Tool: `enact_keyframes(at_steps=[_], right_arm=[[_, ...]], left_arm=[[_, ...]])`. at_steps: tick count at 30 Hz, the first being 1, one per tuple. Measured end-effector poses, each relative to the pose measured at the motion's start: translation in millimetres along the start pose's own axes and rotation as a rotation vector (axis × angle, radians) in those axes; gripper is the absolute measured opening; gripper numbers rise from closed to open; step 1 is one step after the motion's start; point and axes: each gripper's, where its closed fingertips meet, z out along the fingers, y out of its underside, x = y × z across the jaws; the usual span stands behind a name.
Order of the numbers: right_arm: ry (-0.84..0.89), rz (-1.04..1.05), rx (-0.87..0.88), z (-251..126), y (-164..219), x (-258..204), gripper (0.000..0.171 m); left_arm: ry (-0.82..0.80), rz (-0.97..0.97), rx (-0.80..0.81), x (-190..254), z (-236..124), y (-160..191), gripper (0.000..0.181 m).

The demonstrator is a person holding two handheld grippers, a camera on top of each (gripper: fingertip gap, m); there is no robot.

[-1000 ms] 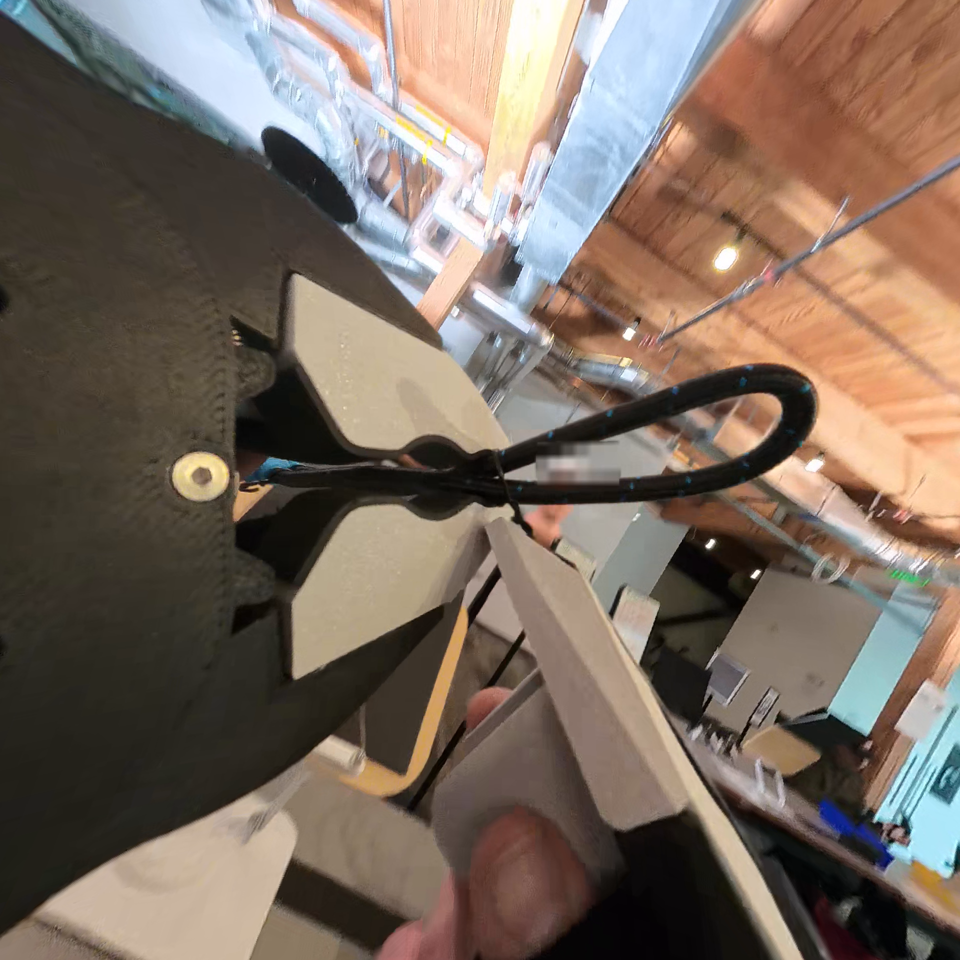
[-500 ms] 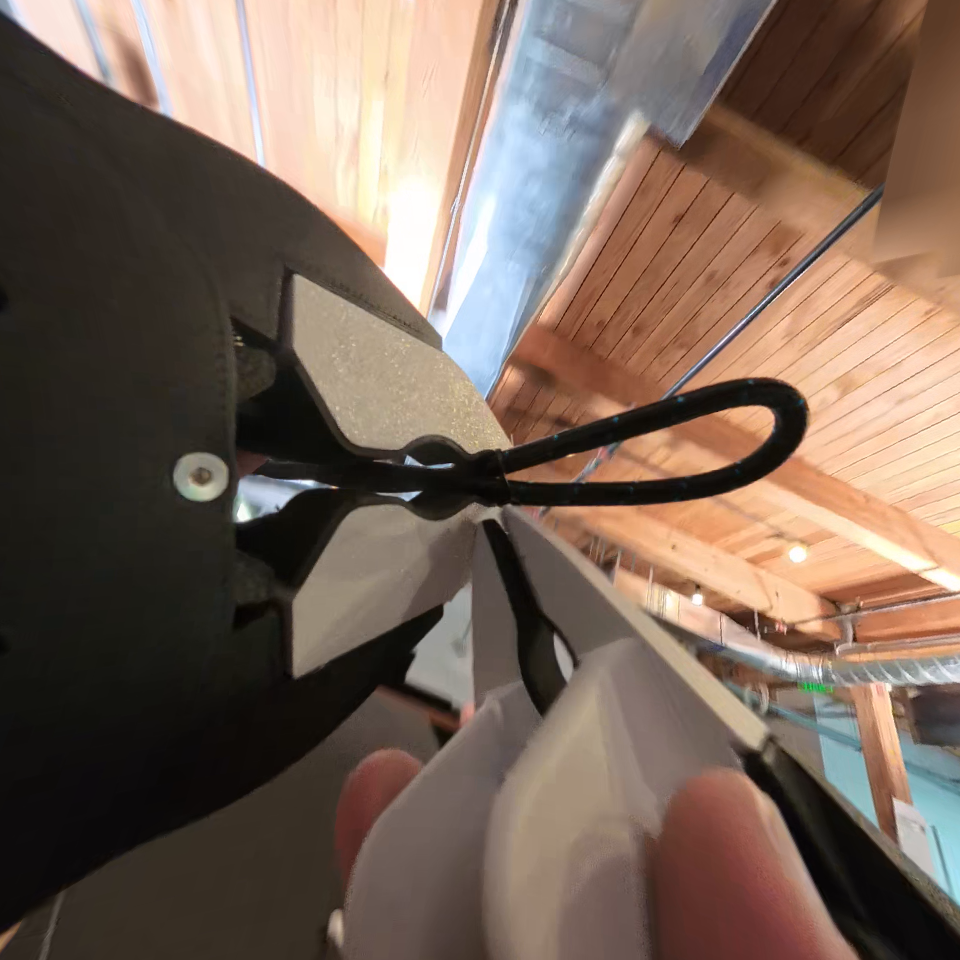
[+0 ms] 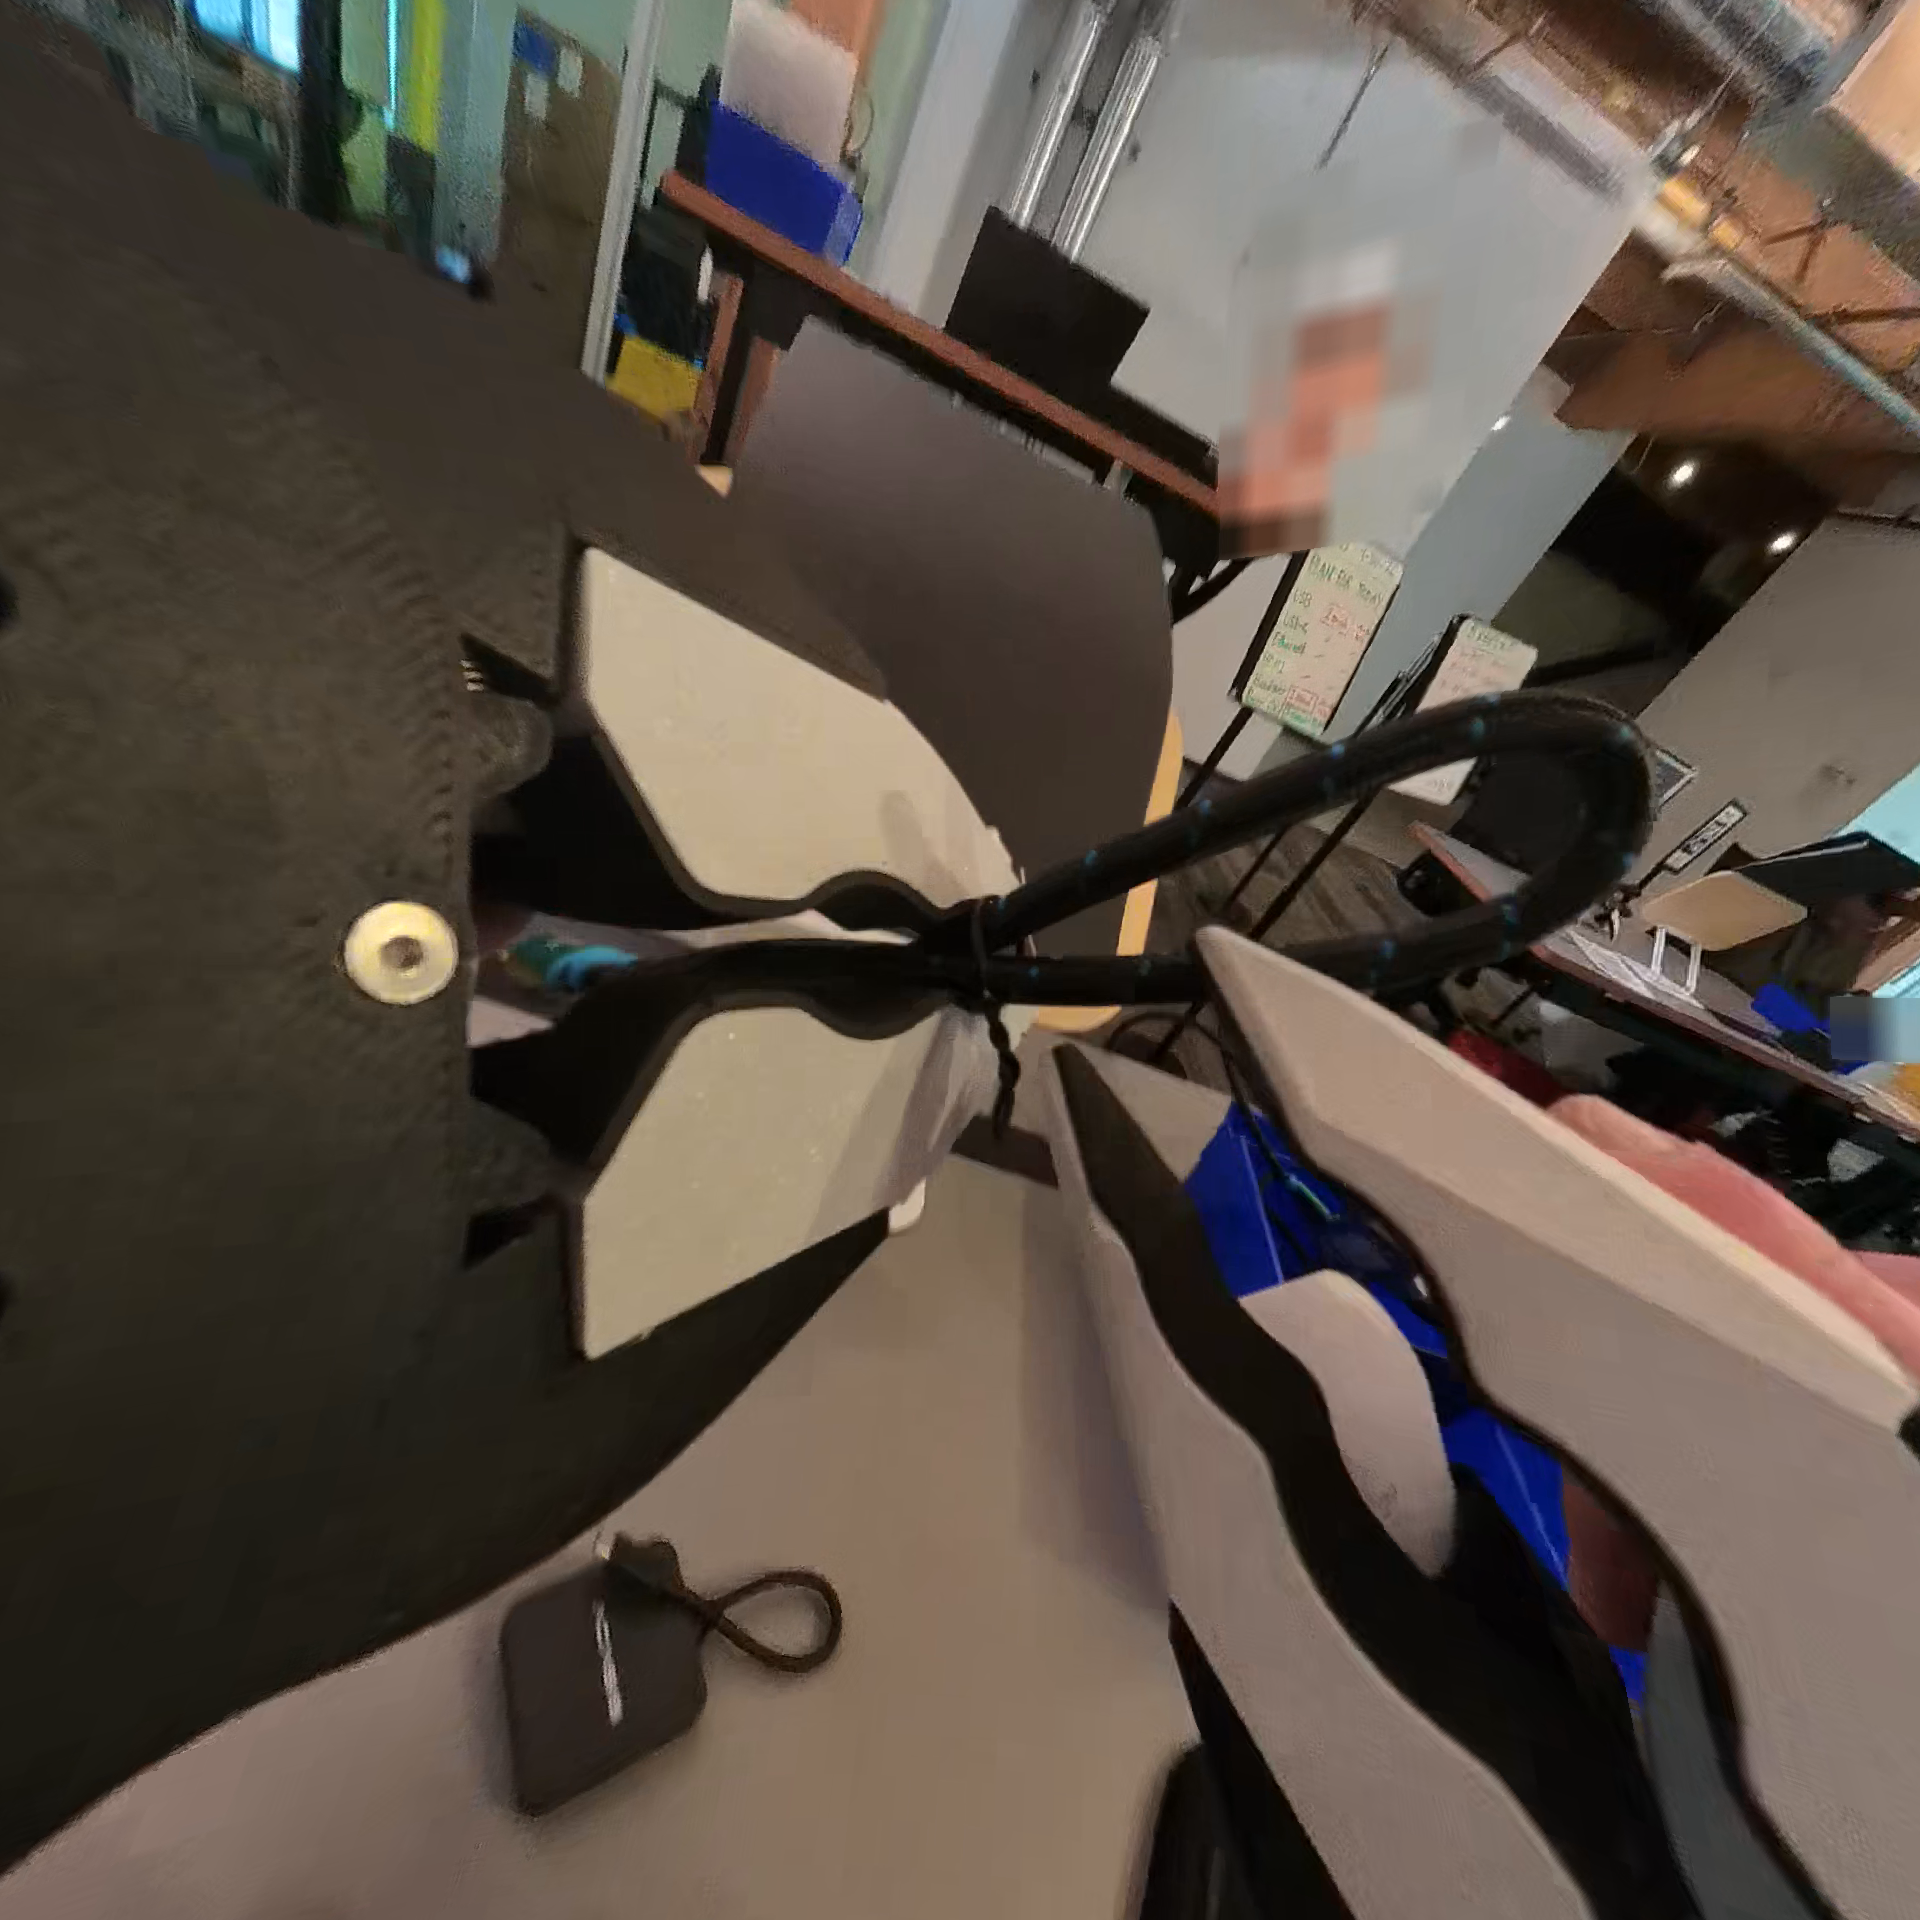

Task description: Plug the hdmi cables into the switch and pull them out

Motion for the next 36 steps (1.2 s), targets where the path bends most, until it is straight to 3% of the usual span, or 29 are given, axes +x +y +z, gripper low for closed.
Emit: enact_keyframes(at_steps=[3,13,24,30,36], right_arm=[[-0.096,-0.197,-0.001,2,-2,-16,0.015],[-0.342,-0.551,0.014,8,-9,-58,0.008],[-0.508,-0.808,0.063,11,-11,-82,0.000],[-0.645,-0.856,0.017,3,-4,-101,0.000],[-0.591,-0.751,-0.059,6,3,-83,0.000]], left_arm=[[0.061,-0.063,-0.013,9,2,11,0.005],[0.221,-0.125,-0.002,31,8,38,0.005],[0.306,-0.061,-0.089,52,7,58,0.004],[0.384,-0.021,-0.159,72,12,71,0.004],[0.363,-0.078,-0.120,63,14,69,0.008]])
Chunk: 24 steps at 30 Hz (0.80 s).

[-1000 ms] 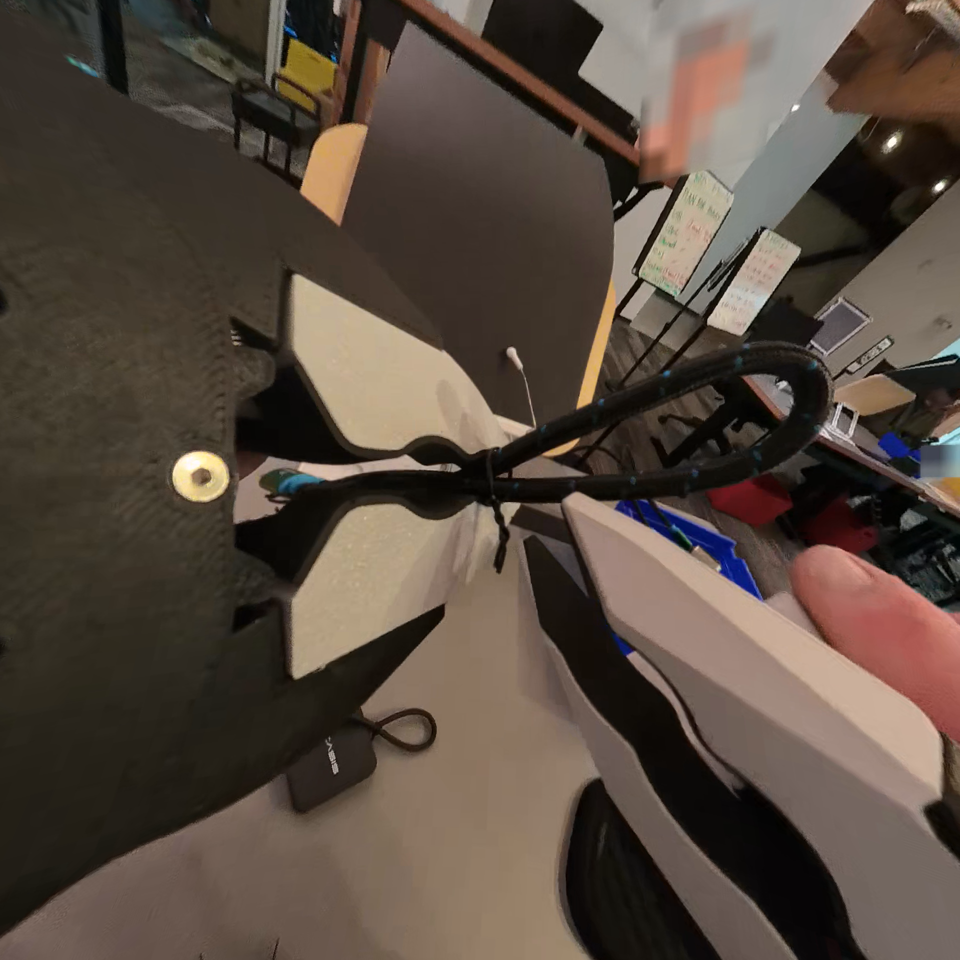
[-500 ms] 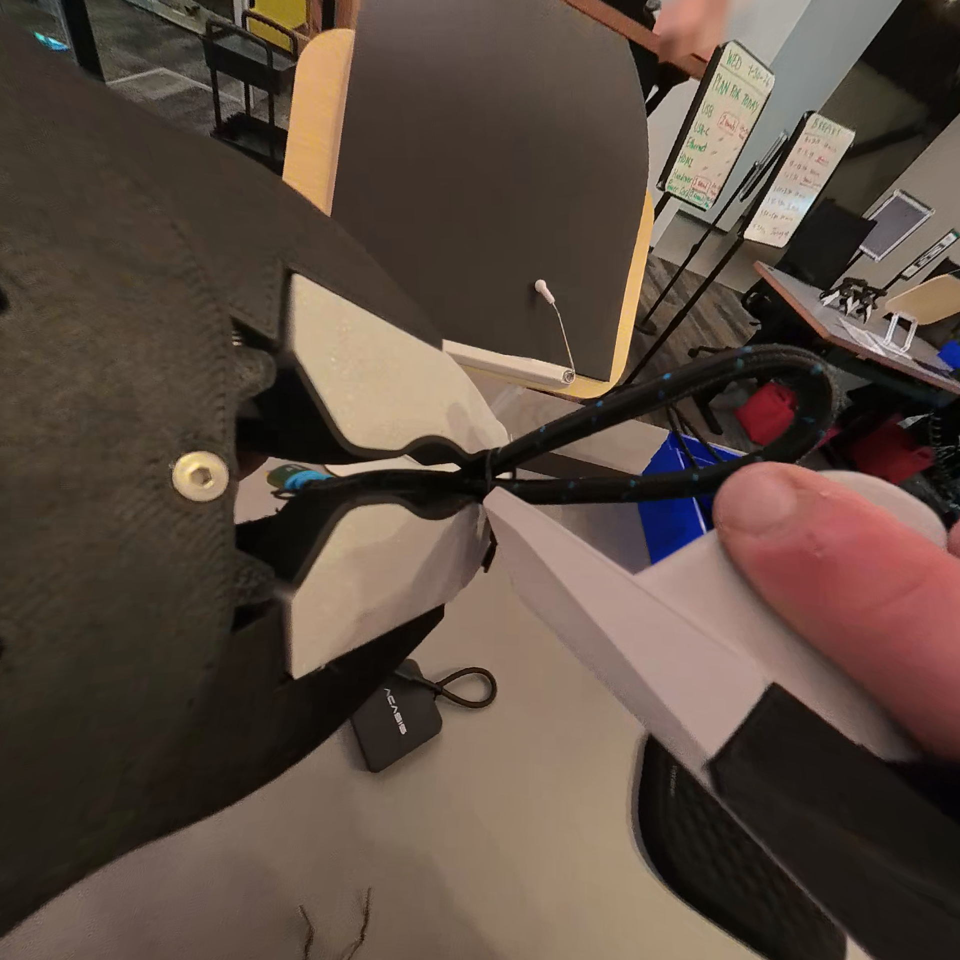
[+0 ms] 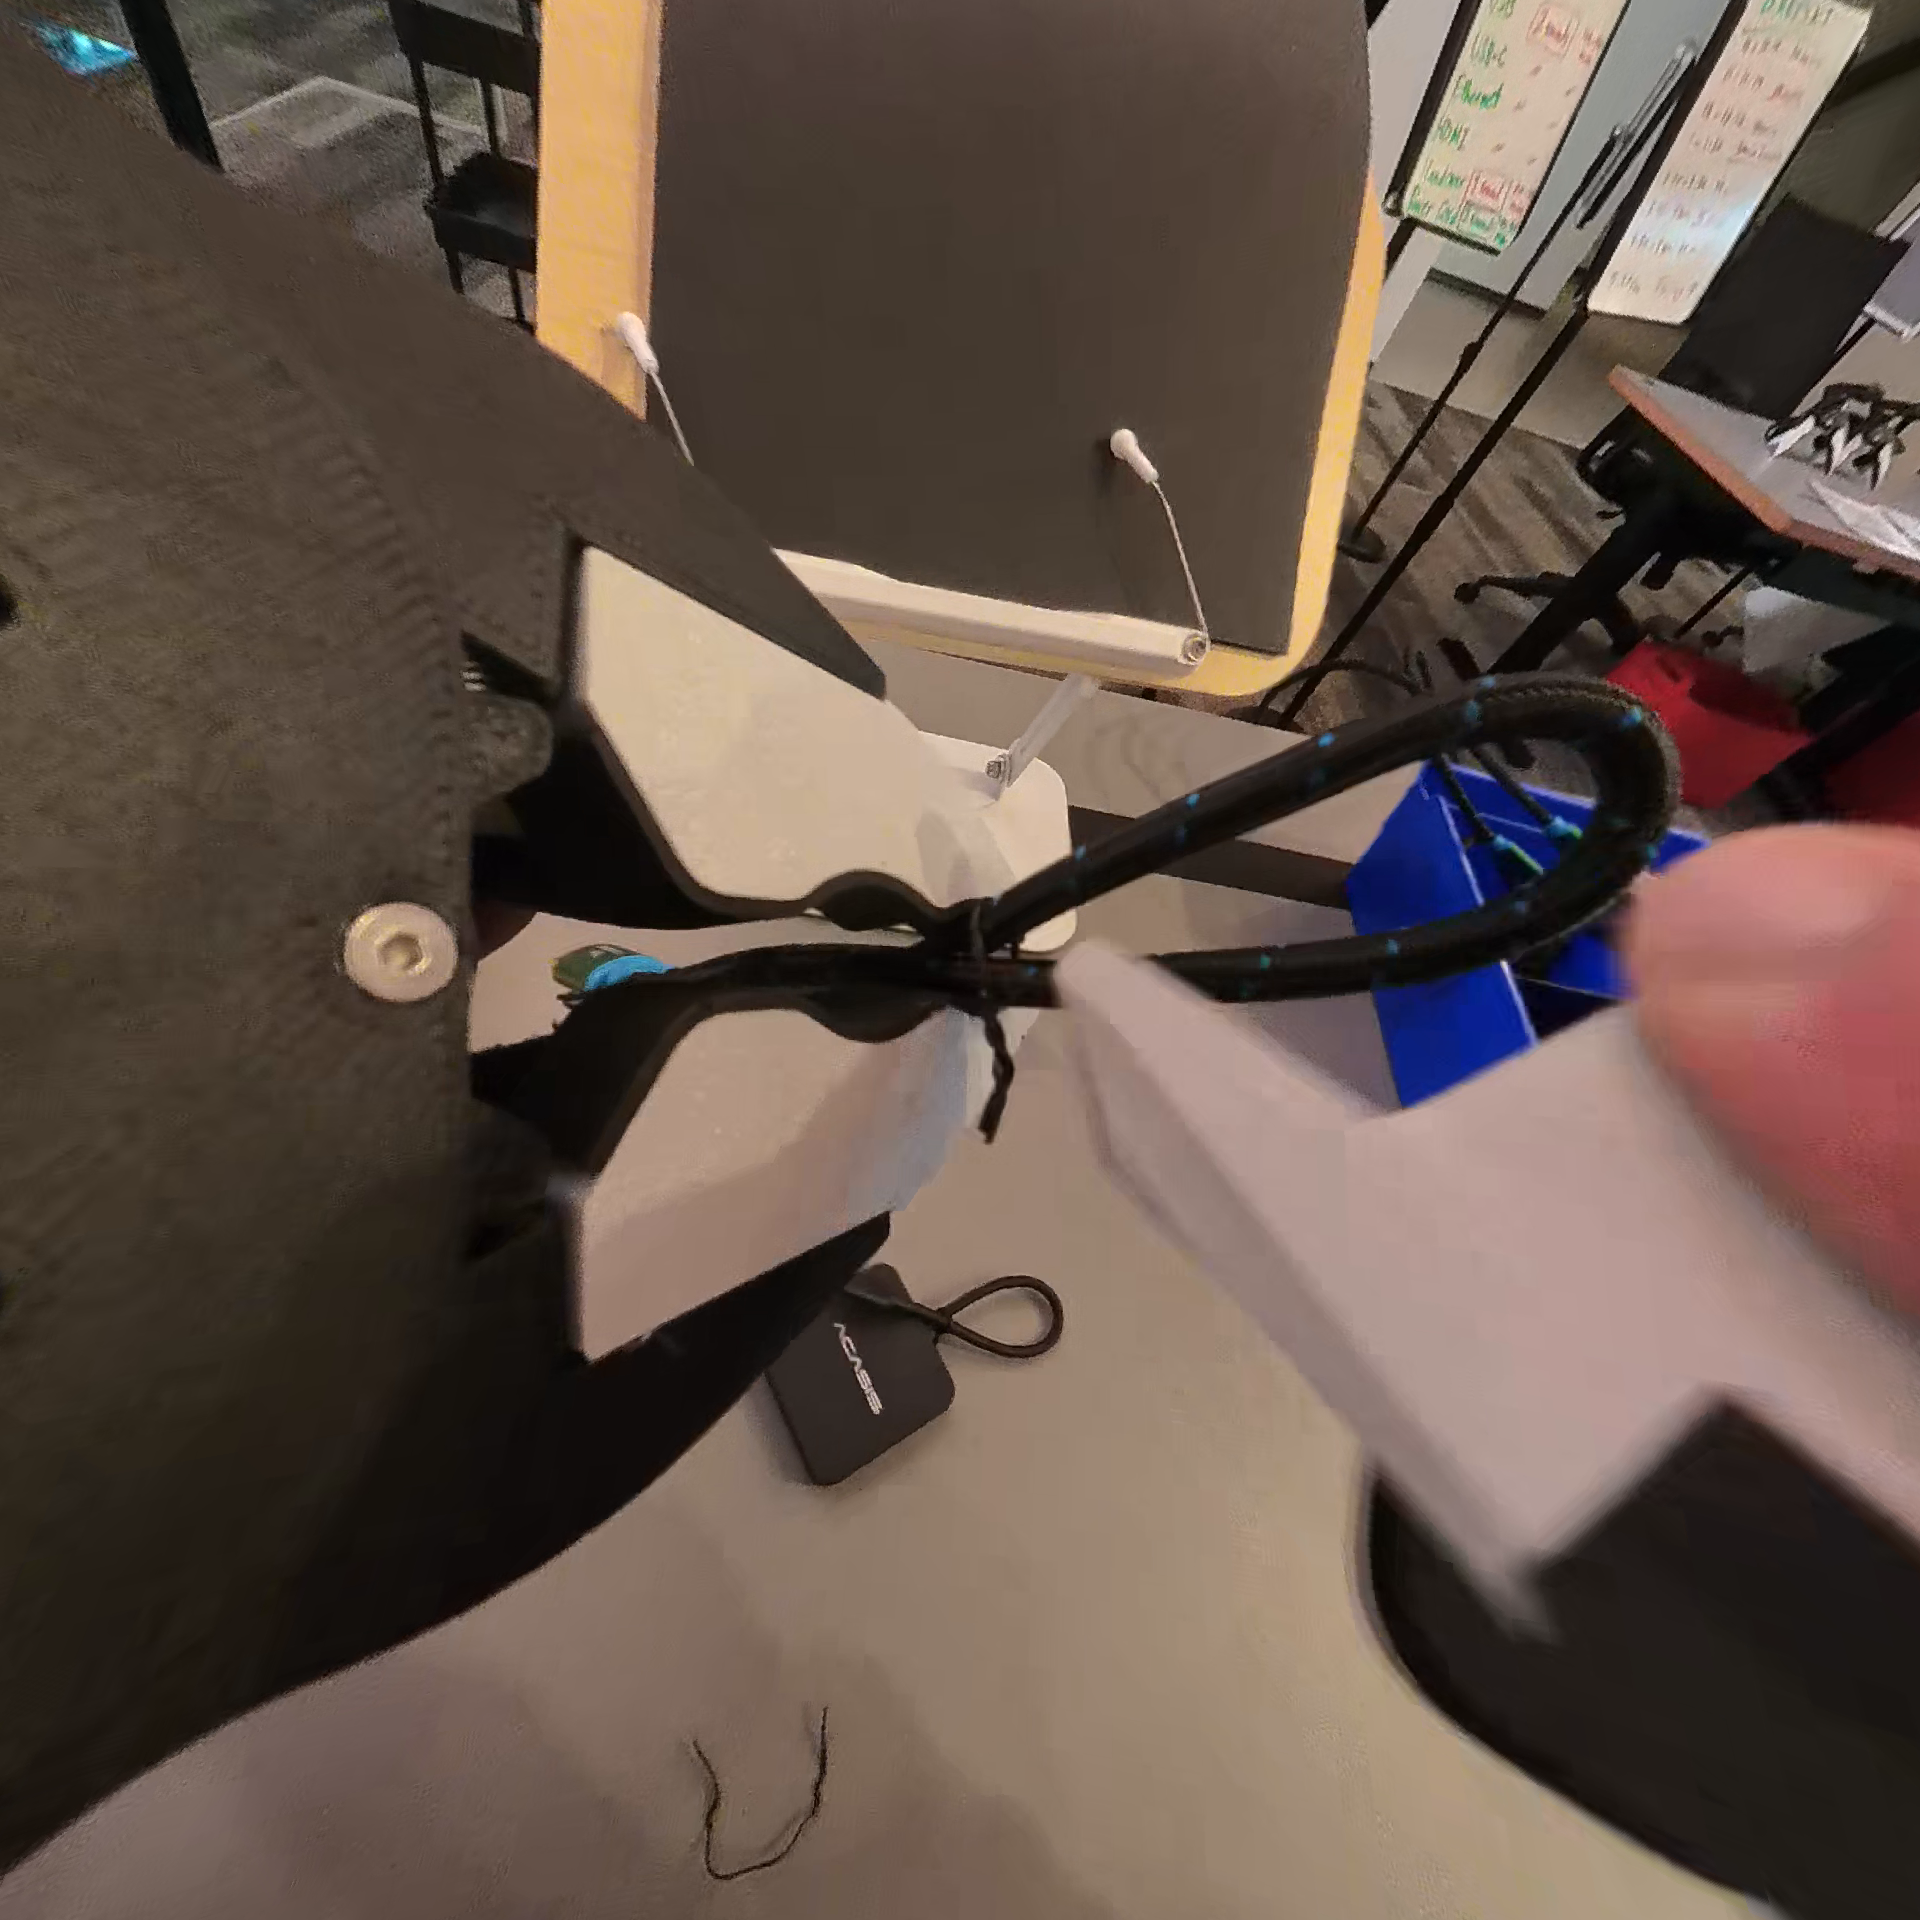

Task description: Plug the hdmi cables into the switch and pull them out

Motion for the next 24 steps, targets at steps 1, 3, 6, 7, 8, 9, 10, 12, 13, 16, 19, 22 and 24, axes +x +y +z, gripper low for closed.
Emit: enact_keyframes(at_steps=[1,3,6,7,8,9,10,12,13,16,19,22,24], right_arm=[[0.026,0.019,-0.018,-2,7,5,0.000],[0.061,0.097,-0.038,-6,21,14,0.000],[0.038,0.190,-0.013,-13,25,15,0.000],[0.038,0.251,-0.007,-14,26,16,0.000],[0.052,0.314,-0.001,-16,27,18,0.000],[0.069,0.386,0.019,-20,25,20,0.000],[0.050,0.493,0.043,-23,25,17,0.017],[-0.037,0.766,0.095,-28,26,4,0.021],[-0.027,0.916,0.137,-30,30,2,0.023],[0.091,1.341,0.312,-34,47,10,0.042],[0.152,1.557,0.600,-47,45,39,0.065],[0.097,1.585,0.764,-42,38,50,0.069],[-0.058,1.621,0.962,-42,22,51,0.060]], left_arm=[[-0.003,-0.004,-0.004,-2,0,3,0.009],[0.005,-0.035,0.036,-5,-2,1,0.005],[-0.017,-0.046,0.049,-9,-1,0,0.005],[-0.036,-0.053,0.065,-12,-2,-3,0.008],[-0.065,-0.060,0.085,-17,-3,-6,0.005],[-0.100,-0.068,0.113,-23,-5,-10,0.005],[-0.127,-0.072,0.144,-28,-8,-14,0.005],[-0.149,-0.092,0.244,-35,-16,-24,0.005],[-0.132,-0.106,0.290,-35,-20,-29,0.005],[-0.065,-0.103,0.399,-28,-25,-40,0.005],[-0.012,-0.042,0.399,-14,-20,-42,0.005],[0.111,-0.011,0.478,7,-22,-53,0.005],[0.172,0.021,0.547,19,-27,-60,0.005]])
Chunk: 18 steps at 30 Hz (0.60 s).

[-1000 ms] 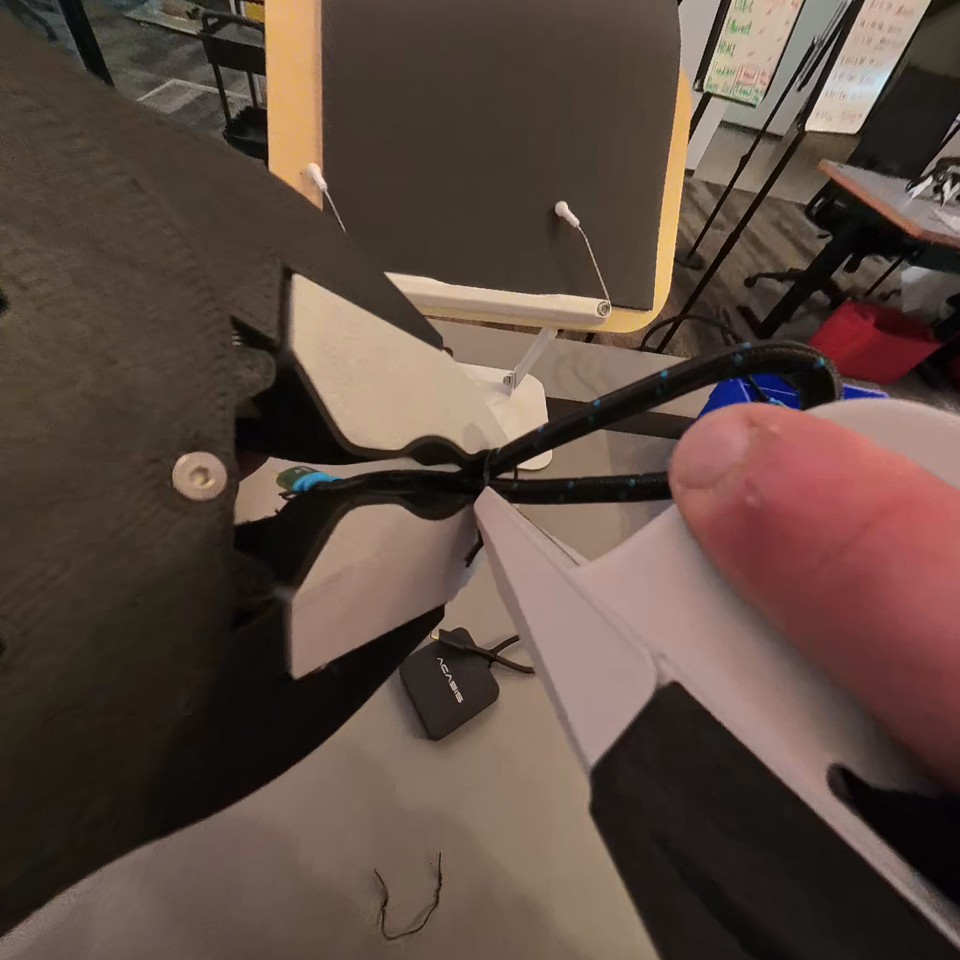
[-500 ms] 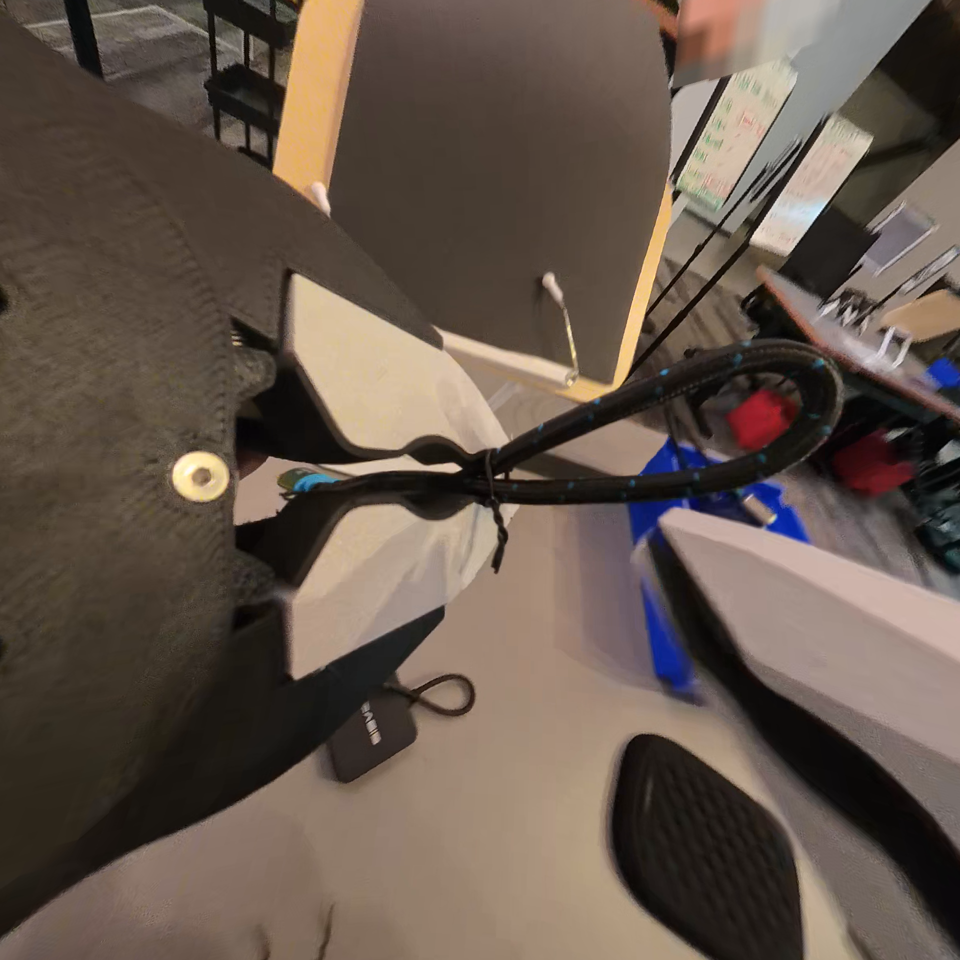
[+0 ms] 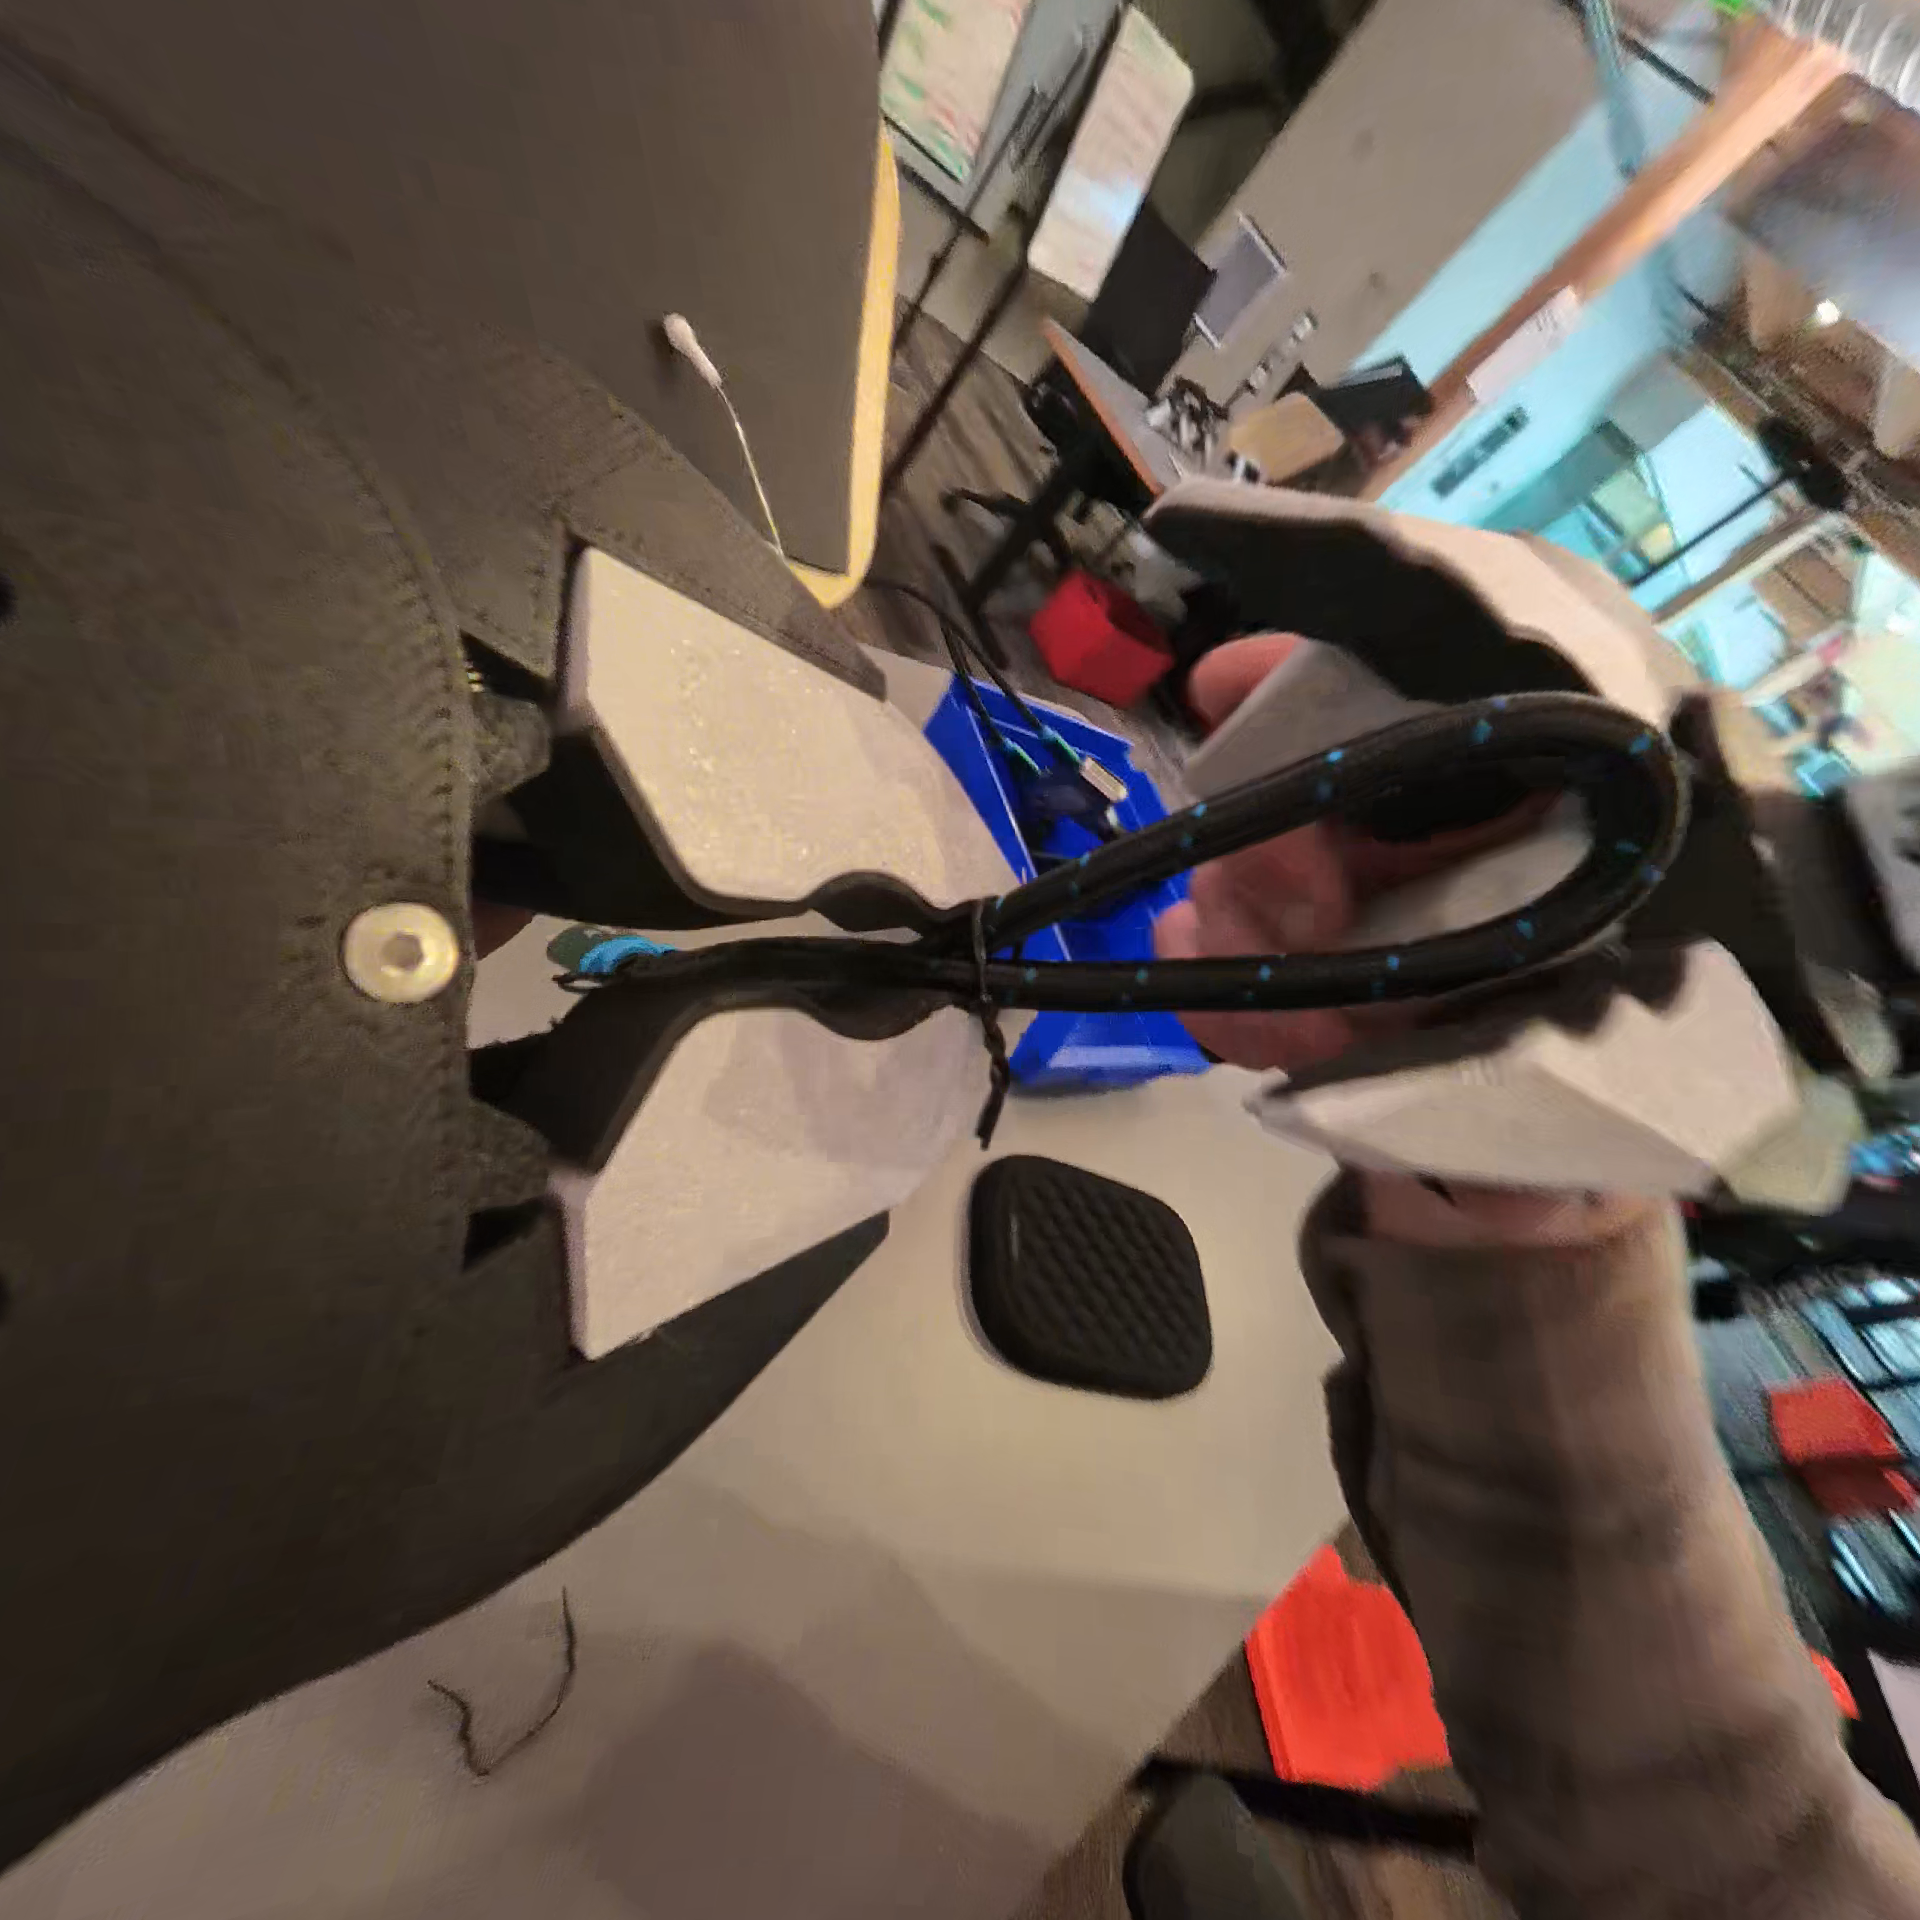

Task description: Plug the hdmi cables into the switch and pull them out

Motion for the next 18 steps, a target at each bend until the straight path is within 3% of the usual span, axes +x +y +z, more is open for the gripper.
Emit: enact_keyframes(at_steps=[3,6,9,18], right_arm=[[-0.155,0.042,0.104,3,-6,-16,0.026],[-0.194,0.020,0.109,7,-4,-21,0.020],[-0.152,0.046,0.109,6,-5,-12,0.002],[-0.088,0.126,0.091,11,-6,4,0.002]], left_arm=[[0.061,-0.022,0.045,7,1,-3,0.005],[0.097,-0.031,0.069,11,4,-1,0.004],[0.084,-0.076,0.120,4,4,-4,0.008],[0.049,-0.117,0.161,-7,-1,-3,0.014]])
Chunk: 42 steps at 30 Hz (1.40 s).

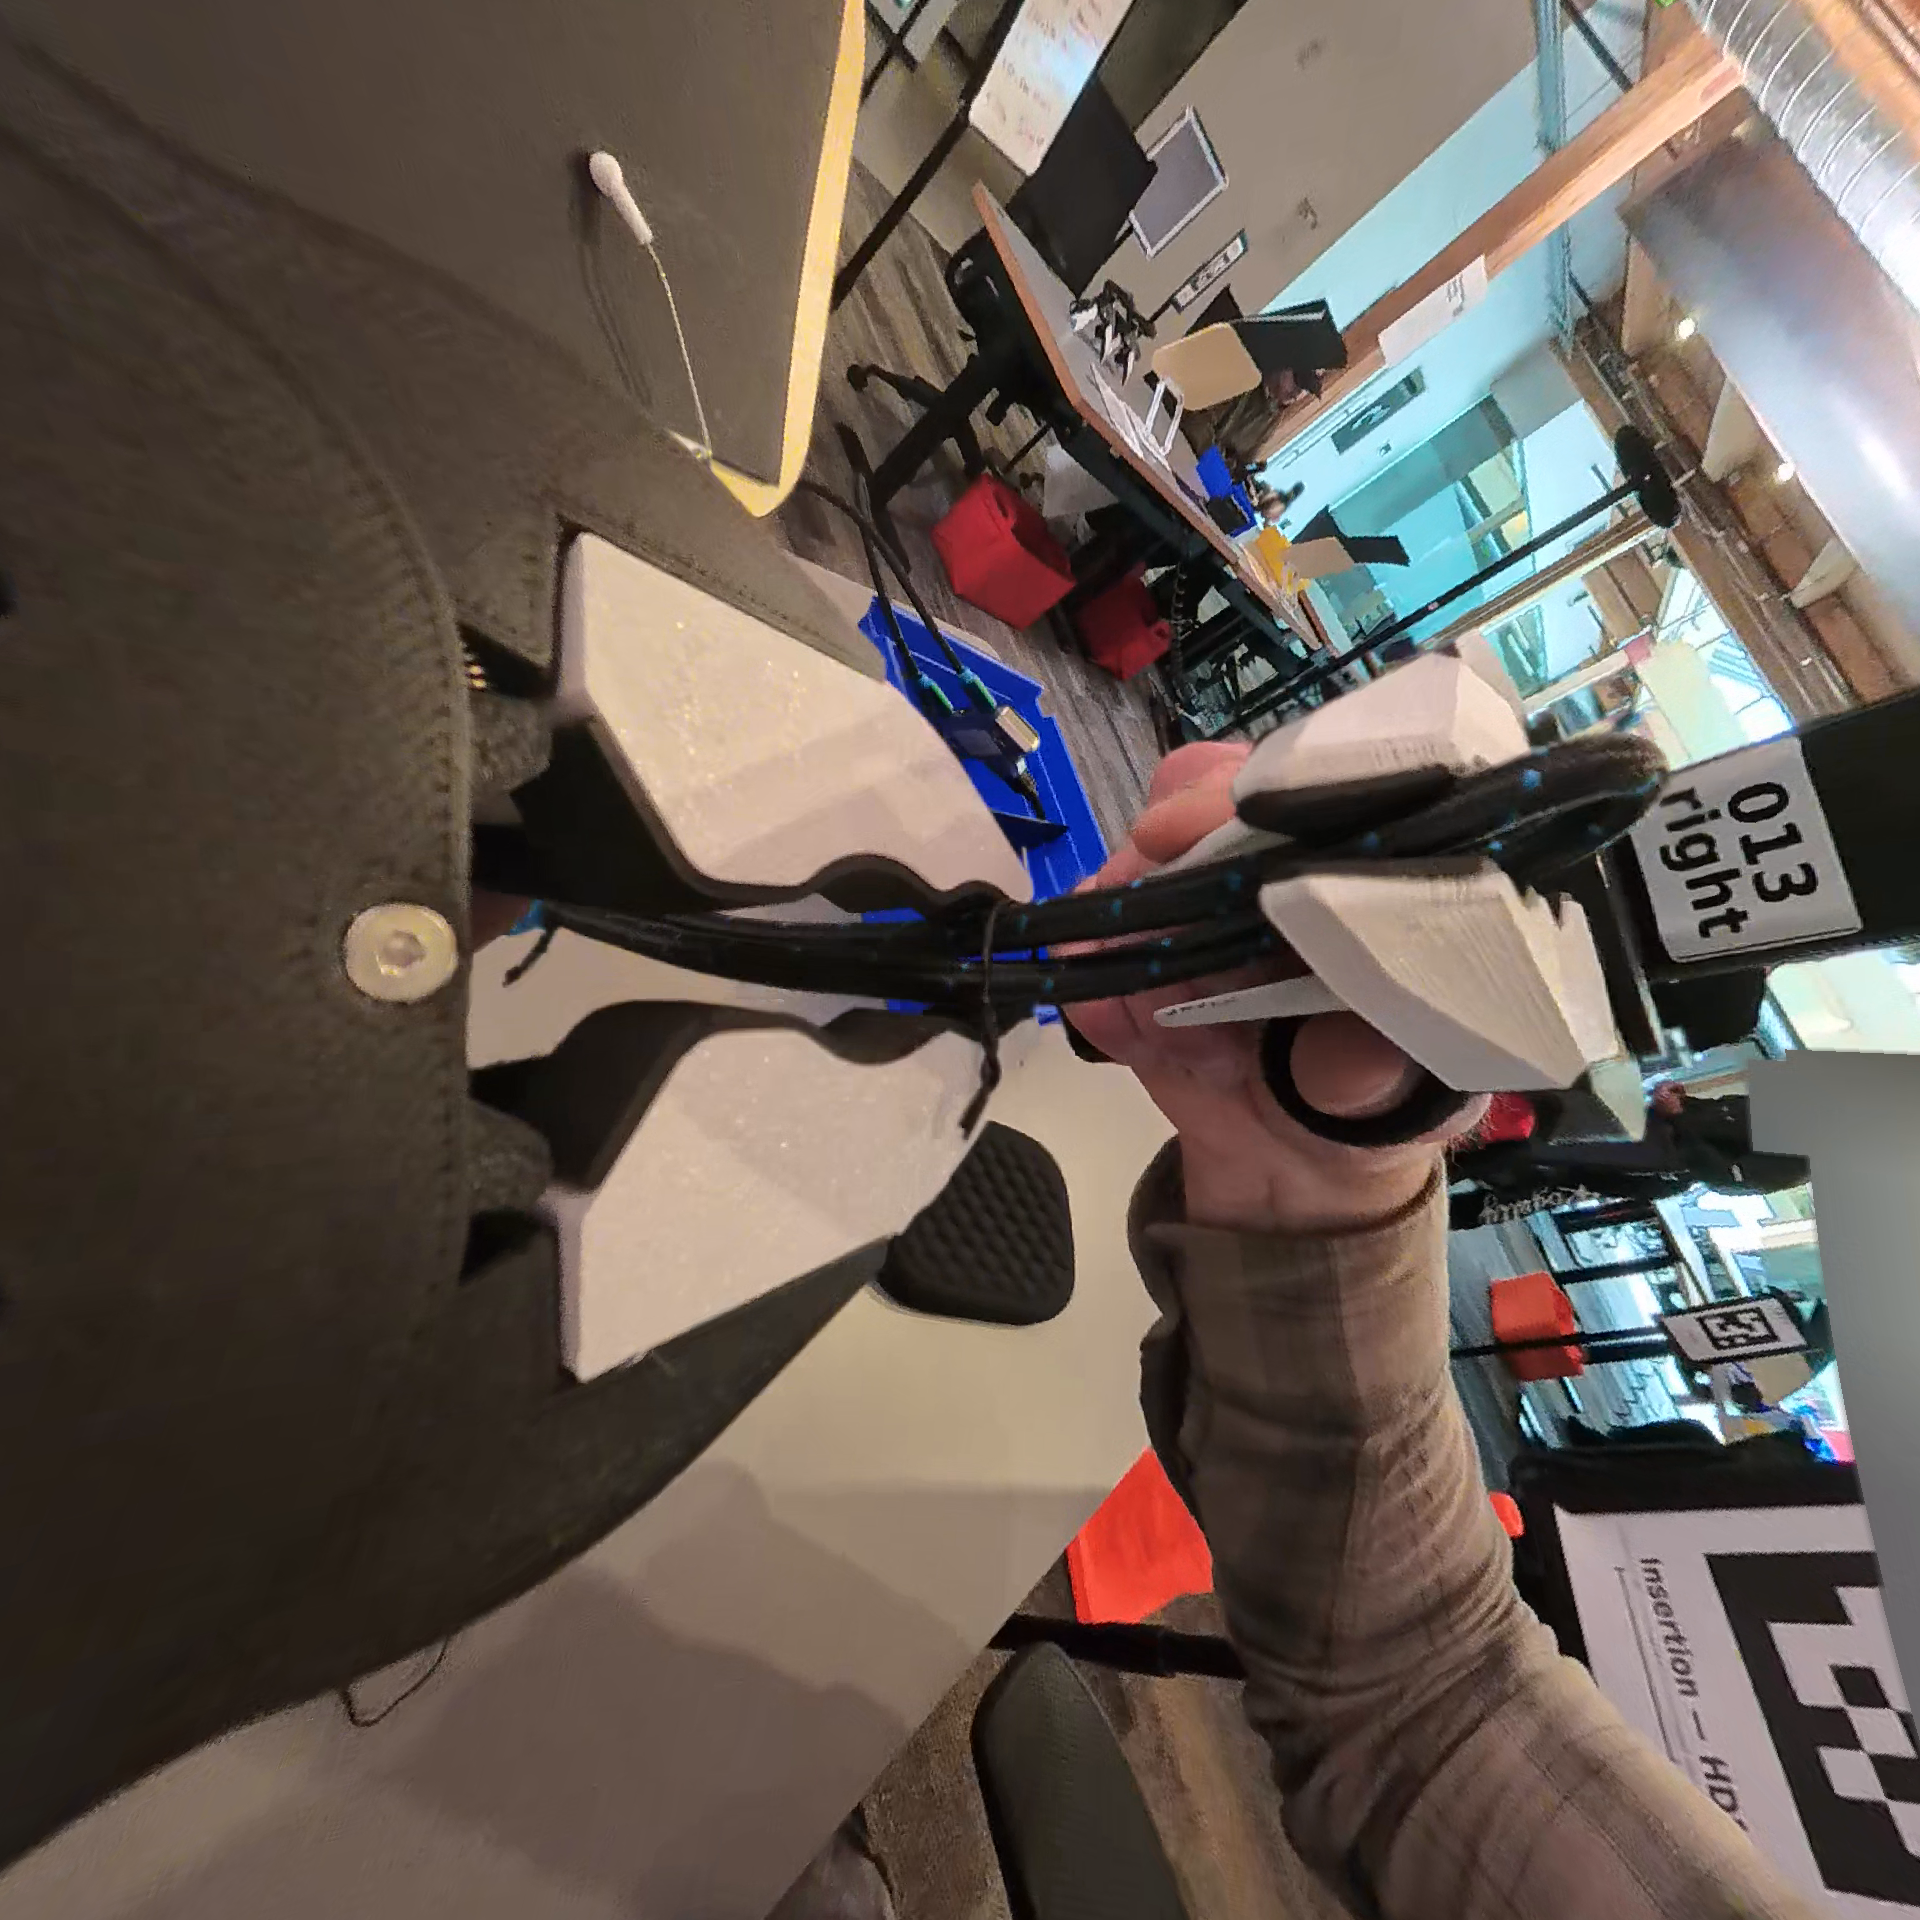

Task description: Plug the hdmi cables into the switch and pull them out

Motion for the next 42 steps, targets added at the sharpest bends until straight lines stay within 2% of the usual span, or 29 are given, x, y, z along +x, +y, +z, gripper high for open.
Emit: enact_keyframes(at_steps=[14,19,21,22,24,25,27,29,32,34,36,39,42], right_arm=[[0.107,-0.028,-0.018,2,4,6,0.002],[0.107,-0.031,-0.017,0,4,3,0.002],[0.131,-0.039,-0.022,0,3,6,0.003],[0.161,-0.050,-0.007,-1,-2,10,0.012],[0.128,-0.050,0.013,-4,-15,2,0.044],[0.113,-0.064,-0.011,-5,-19,0,0.053],[0.075,-0.118,-0.084,-8,-16,-5,0.049],[0.009,-0.130,-0.114,-10,-15,-10,0.049],[-0.161,-0.103,-0.173,-1,-6,-32,0.054],[-0.264,-0.102,-0.235,9,11,-46,0.047],[-0.369,-0.114,-0.205,14,14,-63,0.031],[-0.439,-0.131,-0.197,19,15,-76,0.026],[-0.424,-0.161,-0.202,20,16,-73,0.023]], left_arm=[[-0.178,0.060,-0.044,-14,8,-9,0.011],[-0.194,0.075,-0.038,-13,10,-13,0.011],[-0.178,0.025,-0.003,-15,9,-14,0.010],[-0.169,-0.005,0.025,-17,7,-16,0.010],[-0.147,-0.028,0.050,-17,3,-17,0.010],[-0.138,-0.040,0.069,-17,0,-19,0.010],[-0.061,-0.043,0.084,-7,-2,-21,0.009],[0.086,-0.046,0.105,14,-2,-20,0.009],[0.220,-0.060,0.153,34,0,-23,0.009],[0.343,-0.062,0.203,51,-3,-25,0.009],[0.446,-0.090,0.223,63,-5,-23,0.009],[0.536,-0.086,0.258,76,-8,-21,0.009],[0.547,-0.100,0.283,75,-8,-22,0.009]])
